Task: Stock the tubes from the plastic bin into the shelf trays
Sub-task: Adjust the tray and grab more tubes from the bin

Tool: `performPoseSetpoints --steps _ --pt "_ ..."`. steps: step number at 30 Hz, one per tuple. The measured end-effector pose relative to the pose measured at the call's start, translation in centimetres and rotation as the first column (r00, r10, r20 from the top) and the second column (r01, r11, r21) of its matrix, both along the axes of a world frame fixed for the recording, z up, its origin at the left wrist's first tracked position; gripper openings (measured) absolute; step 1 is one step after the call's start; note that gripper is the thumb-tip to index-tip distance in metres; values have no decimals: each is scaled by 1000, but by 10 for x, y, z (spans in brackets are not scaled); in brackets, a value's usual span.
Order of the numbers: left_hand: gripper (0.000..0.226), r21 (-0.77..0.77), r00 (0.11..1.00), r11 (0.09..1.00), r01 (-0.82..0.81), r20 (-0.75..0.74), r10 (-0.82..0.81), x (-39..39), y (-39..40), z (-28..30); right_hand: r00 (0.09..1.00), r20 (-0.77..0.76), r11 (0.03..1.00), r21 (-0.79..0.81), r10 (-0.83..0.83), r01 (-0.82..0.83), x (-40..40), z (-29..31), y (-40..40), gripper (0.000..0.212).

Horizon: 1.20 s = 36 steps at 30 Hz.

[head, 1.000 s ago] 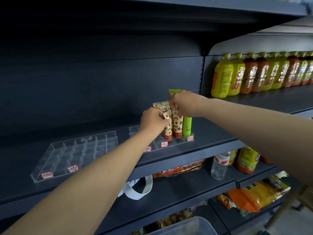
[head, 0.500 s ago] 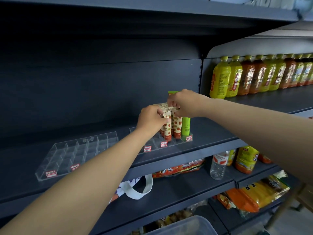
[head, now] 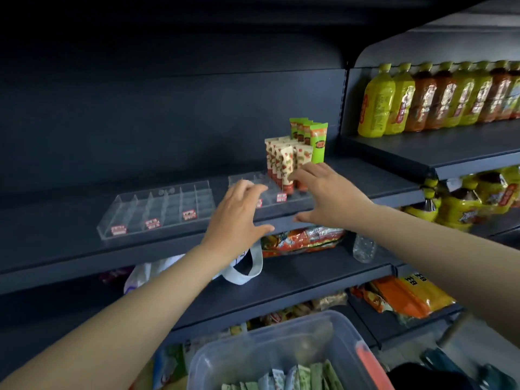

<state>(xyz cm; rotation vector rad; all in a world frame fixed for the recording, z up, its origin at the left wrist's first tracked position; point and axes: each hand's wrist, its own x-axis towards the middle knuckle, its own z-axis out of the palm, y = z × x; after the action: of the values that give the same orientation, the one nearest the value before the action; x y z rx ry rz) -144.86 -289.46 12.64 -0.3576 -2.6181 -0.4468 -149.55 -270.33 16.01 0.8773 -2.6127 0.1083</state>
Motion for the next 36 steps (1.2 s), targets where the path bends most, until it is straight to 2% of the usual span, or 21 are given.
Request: performPoseSetpoints --steps 4,7,11,15,20,23,26,28,31,33,36 --pt "66 33 999 999 12 -46 -10 35 -4 -48 997 39 997 -32 70 -69 25 -54 -2 71" --pt "62 66 1000 998 19 2 -19 53 -4 -90 989 116 995 -35 93 -89 39 -95 -2 72" --pt "62 131 976 991 -36 219 7 76 -4 -153 959 263 993 -79 104 -86 60 -159 -1 68" --pt "61 133 847 974 -184 524 88 94 -6 -221 890 455 999 -43 37 -20 81 -224 -1 64" --pt "66 106 548 913 -393 825 140 122 -11 -293 695 717 996 -8 -54 85 107 -297 -1 65" --pt "76 53 369 878 -475 918 145 134 -15 -322 562 822 989 12 -93 147 119 -332 -2 69" --pt "76 9 229 844 -536 964 135 141 -19 -343 361 925 981 47 -114 191 127 -364 -4 64" --pt "79 15 174 820 -572 979 104 142 -18 -355 242 963 977 64 -114 203 131 -383 -8 47" --pt "83 14 120 793 -609 990 75 141 -14 -369 85 987 976 118 -135 183 134 -409 -16 50" --pt "79 11 113 779 -627 991 76 141 -14 -378 -1 989 974 147 -149 172 134 -425 -22 52" --pt "70 10 102 755 -655 992 75 141 -17 -386 -88 980 975 190 -180 112 135 -445 -34 36"
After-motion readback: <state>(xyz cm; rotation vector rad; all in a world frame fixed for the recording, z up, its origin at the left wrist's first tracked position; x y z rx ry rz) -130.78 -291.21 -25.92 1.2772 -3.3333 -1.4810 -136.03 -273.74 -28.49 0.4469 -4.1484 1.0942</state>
